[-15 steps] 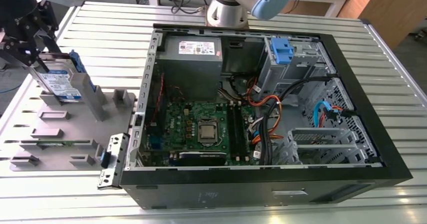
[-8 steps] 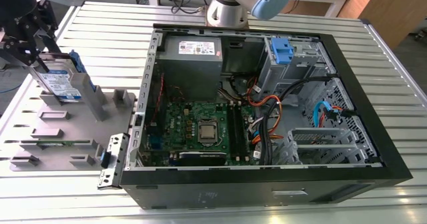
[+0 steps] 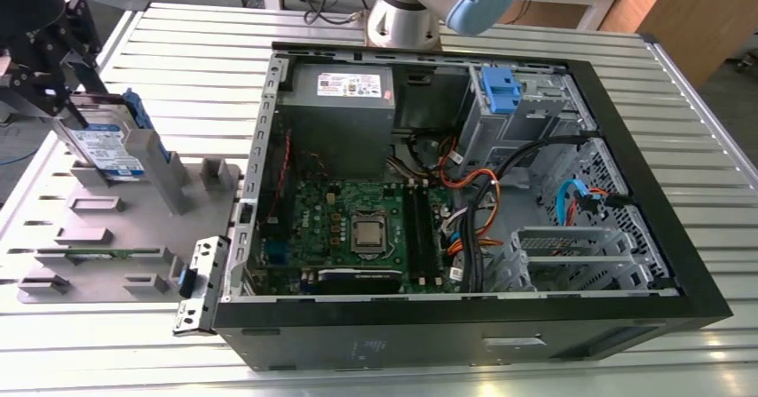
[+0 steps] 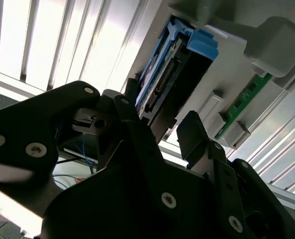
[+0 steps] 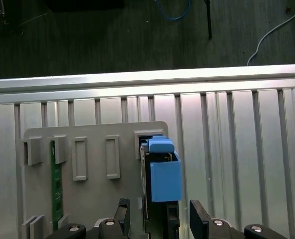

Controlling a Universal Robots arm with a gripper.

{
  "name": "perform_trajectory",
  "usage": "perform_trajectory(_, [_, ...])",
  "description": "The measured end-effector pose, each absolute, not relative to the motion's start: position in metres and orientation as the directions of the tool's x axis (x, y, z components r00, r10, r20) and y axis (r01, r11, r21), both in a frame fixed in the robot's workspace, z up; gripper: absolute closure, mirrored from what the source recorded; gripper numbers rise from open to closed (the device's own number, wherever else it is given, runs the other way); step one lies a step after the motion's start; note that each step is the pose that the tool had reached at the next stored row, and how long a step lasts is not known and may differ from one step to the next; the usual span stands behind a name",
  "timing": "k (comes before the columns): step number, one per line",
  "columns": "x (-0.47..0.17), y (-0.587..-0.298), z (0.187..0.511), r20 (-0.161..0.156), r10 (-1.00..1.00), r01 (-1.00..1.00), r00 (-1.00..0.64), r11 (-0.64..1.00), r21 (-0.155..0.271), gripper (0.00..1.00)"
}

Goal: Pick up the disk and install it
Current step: 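Pick up the disk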

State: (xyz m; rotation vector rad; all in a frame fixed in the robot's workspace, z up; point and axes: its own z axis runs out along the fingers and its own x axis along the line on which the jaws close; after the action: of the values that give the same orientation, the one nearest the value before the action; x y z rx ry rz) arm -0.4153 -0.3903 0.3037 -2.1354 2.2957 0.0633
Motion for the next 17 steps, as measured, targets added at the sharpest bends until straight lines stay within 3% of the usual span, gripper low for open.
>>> perform_trajectory(17, [-0.4130,-0.3903,0.3048,-0.032,-0.998,-0.998,-0.063,0.062,0.026,0.41])
